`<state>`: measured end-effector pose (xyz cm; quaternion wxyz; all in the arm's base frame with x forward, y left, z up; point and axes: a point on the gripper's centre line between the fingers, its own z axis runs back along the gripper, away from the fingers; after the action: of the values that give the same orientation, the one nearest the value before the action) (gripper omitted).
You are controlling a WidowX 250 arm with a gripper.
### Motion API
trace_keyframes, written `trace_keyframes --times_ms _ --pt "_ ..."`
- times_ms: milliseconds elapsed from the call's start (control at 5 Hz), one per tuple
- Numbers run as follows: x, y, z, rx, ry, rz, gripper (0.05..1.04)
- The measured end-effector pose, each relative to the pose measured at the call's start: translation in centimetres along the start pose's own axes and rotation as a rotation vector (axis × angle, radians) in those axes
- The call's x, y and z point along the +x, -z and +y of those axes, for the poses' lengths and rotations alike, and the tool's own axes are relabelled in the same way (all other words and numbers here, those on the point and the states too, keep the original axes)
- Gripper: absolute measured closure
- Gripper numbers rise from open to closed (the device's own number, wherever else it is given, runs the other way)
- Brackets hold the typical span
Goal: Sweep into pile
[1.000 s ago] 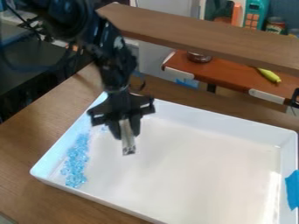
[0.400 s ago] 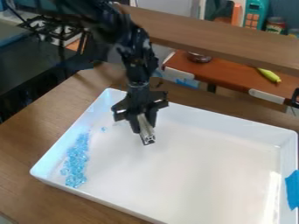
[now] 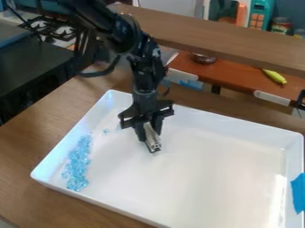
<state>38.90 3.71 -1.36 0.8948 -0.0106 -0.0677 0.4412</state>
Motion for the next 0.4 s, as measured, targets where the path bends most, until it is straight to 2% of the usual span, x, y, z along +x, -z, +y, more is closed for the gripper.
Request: trace_keyframes --times_ms 400 --pt "0.4 0.2 1.7 0.049 -0.056 0.042 0.701"
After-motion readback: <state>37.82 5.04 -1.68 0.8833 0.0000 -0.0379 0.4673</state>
